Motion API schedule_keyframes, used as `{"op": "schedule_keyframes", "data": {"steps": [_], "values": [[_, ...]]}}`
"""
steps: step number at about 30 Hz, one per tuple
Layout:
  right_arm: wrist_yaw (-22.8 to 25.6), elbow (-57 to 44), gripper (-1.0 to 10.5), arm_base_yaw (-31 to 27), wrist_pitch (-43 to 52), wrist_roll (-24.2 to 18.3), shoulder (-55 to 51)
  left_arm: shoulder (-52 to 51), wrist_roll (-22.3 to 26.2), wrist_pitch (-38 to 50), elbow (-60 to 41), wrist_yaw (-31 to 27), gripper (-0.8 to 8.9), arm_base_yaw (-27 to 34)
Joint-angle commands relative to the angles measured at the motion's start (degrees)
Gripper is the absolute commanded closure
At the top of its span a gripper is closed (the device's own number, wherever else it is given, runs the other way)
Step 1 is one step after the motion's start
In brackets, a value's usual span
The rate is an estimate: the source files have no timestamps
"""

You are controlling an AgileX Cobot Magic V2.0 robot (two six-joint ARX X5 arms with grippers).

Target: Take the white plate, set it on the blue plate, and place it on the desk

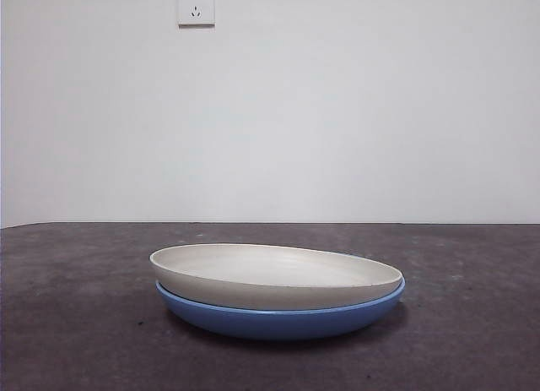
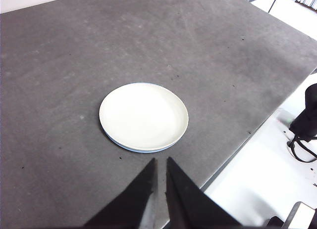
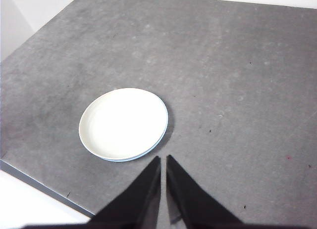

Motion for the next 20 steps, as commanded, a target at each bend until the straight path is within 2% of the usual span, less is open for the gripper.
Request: {"op": "schedule_keyframes", "data": {"steps": [1, 7, 10, 16, 20], "values": [[0.04, 0.9, 9.3, 0.28, -2.64, -0.2, 0.09, 0.22, 0.07, 0.5, 0.68, -0.11, 7.86, -0.42], [0.04, 0.9, 9.3, 0.28, -2.64, -0.2, 0.09, 0.22, 0.07, 1.03, -0.57, 0.02, 7.86, 1.62], [0.04, 0.9, 9.3, 0.28, -2.64, -0.2, 0.09, -0.17, 0.04, 4.37, -5.66, 0.81, 7.86, 7.13], [0.04, 0.9, 9.3, 0.28, -2.64, -0.2, 0.09, -6.25, 1.81, 18.99, -22.58, 0.74, 7.86, 19.85], [0.04, 0.9, 9.3, 0.28, -2.64, -0.2, 0.09, -13.75, 1.49, 38.05, -37.11, 0.5, 7.86, 25.59]]}}
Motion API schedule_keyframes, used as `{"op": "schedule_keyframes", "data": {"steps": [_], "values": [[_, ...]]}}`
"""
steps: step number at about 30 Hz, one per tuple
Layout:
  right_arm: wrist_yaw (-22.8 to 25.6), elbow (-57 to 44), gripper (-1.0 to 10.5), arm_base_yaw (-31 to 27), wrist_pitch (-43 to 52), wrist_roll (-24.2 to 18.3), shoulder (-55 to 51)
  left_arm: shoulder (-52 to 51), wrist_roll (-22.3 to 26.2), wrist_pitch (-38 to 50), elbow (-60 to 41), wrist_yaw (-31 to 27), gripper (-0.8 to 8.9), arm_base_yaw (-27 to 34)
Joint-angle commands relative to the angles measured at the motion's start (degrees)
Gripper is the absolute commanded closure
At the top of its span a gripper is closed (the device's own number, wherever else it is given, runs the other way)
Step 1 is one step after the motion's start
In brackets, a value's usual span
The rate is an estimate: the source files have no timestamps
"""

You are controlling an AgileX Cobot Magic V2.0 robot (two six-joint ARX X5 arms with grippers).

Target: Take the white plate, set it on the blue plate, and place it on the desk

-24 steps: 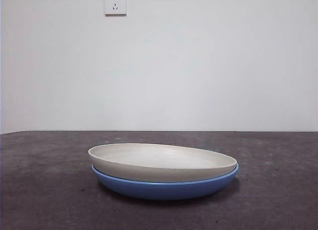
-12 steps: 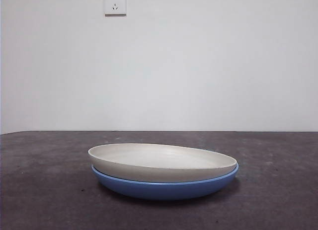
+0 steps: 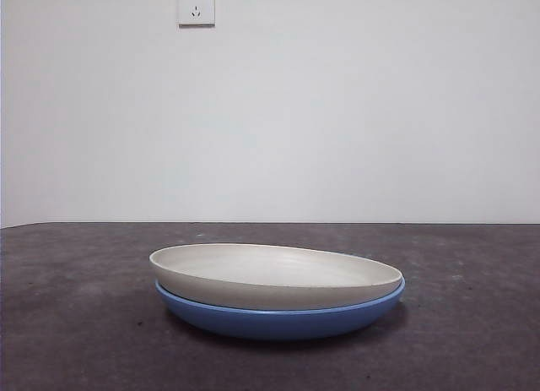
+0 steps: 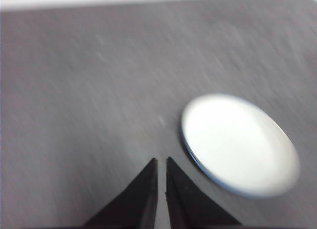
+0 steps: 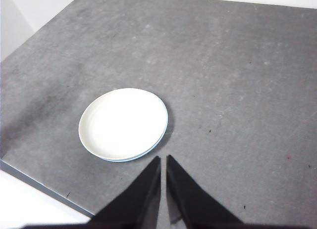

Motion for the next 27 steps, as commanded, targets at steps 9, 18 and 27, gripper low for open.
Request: {"op": "schedule_keyframes", "data": {"steps": [9, 18, 27], "values": [[0.04, 0.9, 9.3, 0.26, -2.64, -0.22, 0.09, -17.57, -2.12, 39.6, -36.41, -8.07, 7.86, 8.26], [0.04, 0.9, 9.3, 0.26, -2.64, -0.22, 0.09, -21.66, -3.54, 38.12, -43.04, -13.11, 7.86, 9.4], [0.04, 0.9, 9.3, 0.26, -2.64, -0.22, 0.09, -21.64, -3.52, 35.54, -43.6, -13.03, 7.86, 9.4]]}}
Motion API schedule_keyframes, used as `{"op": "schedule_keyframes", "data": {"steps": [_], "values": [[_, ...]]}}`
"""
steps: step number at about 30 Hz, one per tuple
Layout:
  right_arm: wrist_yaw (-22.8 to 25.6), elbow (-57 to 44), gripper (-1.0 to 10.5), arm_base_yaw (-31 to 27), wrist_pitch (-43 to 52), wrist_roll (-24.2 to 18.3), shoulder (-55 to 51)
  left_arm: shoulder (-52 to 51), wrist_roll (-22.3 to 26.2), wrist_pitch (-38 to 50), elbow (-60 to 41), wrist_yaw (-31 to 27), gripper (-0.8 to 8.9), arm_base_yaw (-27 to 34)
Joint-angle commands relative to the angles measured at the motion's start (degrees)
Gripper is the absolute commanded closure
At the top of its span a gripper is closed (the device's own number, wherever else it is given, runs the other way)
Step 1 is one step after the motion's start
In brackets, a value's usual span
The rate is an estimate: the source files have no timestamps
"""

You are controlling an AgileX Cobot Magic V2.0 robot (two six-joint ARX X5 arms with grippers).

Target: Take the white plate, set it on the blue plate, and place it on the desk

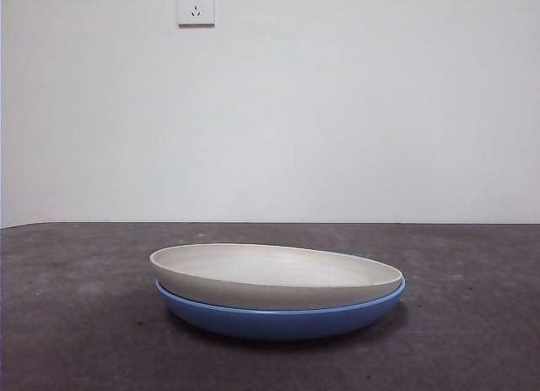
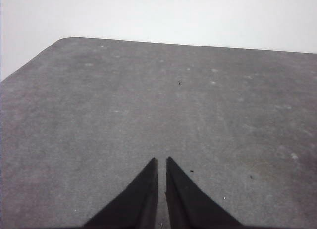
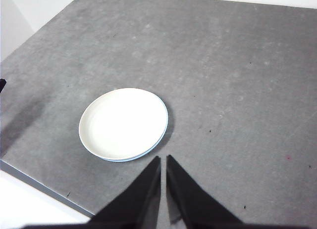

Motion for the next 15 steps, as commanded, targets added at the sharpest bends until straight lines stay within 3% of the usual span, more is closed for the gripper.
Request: {"op": "schedule_keyframes", "data": {"steps": [1, 11, 15], "values": [[0.04, 0.9, 9.3, 0.26, -2.64, -0.22, 0.09, -0.11, -0.13, 0.96, -1.18, -0.15, 7.86, 0.11], [0.04, 0.83, 9.3, 0.22, -2.51, -0.22, 0.07, -0.11, -0.13, 0.96, -1.18, -0.15, 7.86, 0.11], [-0.59, -1.22, 9.3, -4.79, -1.25, -0.72, -0.15, -0.11, -0.11, 0.96, -1.18, -0.17, 7.86, 0.11]]}}
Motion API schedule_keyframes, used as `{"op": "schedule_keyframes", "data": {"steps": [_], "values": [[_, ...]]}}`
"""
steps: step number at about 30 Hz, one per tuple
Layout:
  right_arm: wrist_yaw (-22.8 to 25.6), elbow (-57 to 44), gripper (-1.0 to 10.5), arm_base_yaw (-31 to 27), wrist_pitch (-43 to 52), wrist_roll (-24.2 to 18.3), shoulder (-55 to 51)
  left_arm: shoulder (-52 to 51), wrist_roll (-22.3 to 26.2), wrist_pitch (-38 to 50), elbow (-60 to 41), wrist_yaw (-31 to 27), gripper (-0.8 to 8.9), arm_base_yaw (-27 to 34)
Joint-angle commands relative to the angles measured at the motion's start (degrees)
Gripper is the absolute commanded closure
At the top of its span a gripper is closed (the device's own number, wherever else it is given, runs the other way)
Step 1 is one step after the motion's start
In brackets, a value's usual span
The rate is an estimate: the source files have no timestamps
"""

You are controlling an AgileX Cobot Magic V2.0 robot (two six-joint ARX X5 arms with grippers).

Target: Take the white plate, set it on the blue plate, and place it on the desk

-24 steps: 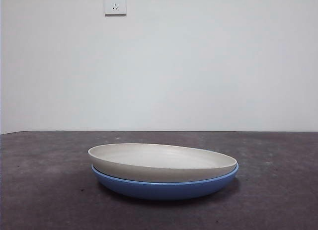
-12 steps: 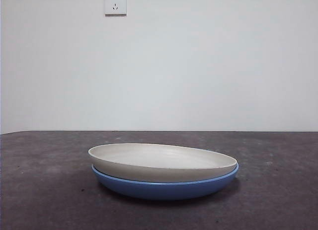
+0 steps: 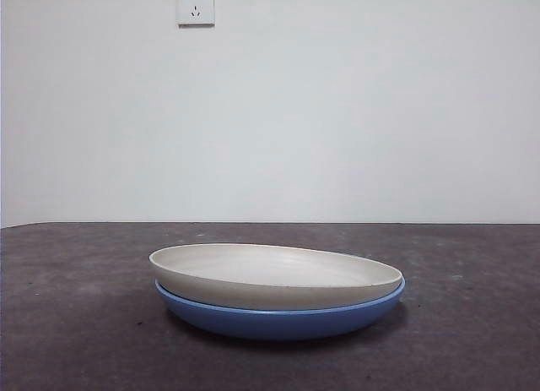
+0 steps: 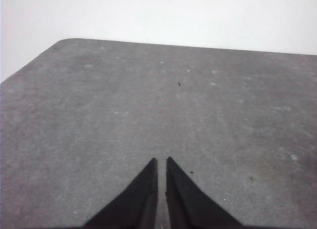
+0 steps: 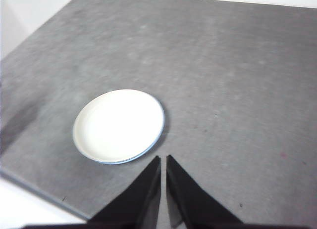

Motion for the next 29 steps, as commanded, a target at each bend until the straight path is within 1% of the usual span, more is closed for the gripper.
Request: {"op": "schedule_keyframes", "data": {"steps": [1, 3, 5, 7, 10, 12, 13, 16, 20, 23, 25, 29], "values": [[-0.09, -2.82, 9.3, -4.55, 0.94, -2.86, -0.74, -0.11, -0.13, 0.85, -1.18, -0.17, 7.86, 0.11], [0.52, -8.66, 9.3, -8.39, 8.57, -5.81, -2.86, -0.11, -0.13, 0.85, -1.18, -0.15, 7.86, 0.11], [0.46, -17.38, 9.3, -11.82, 19.85, -7.87, -6.38, -0.11, -0.13, 0.85, -1.18, -0.17, 7.86, 0.11], [0.31, -28.26, 9.3, -14.75, 33.31, -8.13, -10.43, -0.11, -0.13, 0.87, -1.18, -0.17, 7.86, 0.11], [0.13, -43.54, 9.3, -17.44, 50.77, -7.87, -15.82, -0.11, -0.13, 0.87, -1.18, -0.15, 7.86, 0.11], [0.59, -52.02, 9.3, -18.27, 59.63, -8.37, -18.86, -0.11, -0.13, 0.87, -1.18, -0.15, 7.86, 0.11], [1.77, -56.02, 9.3, -18.51, 63.43, -8.9, -20.24, -0.11, -0.13, 0.87, -1.18, -0.17, 7.86, 0.11], [7.04, -64.72, 9.3, -18.53, 69.2, -10.03, -23.65, -0.11, -0.13, 0.87, -1.18, -0.15, 7.86, 0.11], [12.96, -72.28, 9.3, -18.49, 71.19, -10.32, -27.65, -0.11, -0.13, 0.87, -1.18, -0.15, 7.86, 0.11], [12.81, -75.36, 9.3, -18.47, 70.38, -10.32, -29.9, -0.11, -0.13, 0.87, -1.18, -0.17, 7.86, 0.11], [11.37, -76.76, 9.3, -18.49, 70.38, -10.23, -30.49, -0.11, -0.13, 0.87, -1.18, -0.15, 7.86, 0.11], [10.97, -77.02, 9.3, -18.47, 68.59, -10.27, -30.49, -0.11, -0.13, 0.9, -1.18, -0.15, 7.86, 0.11]]}}
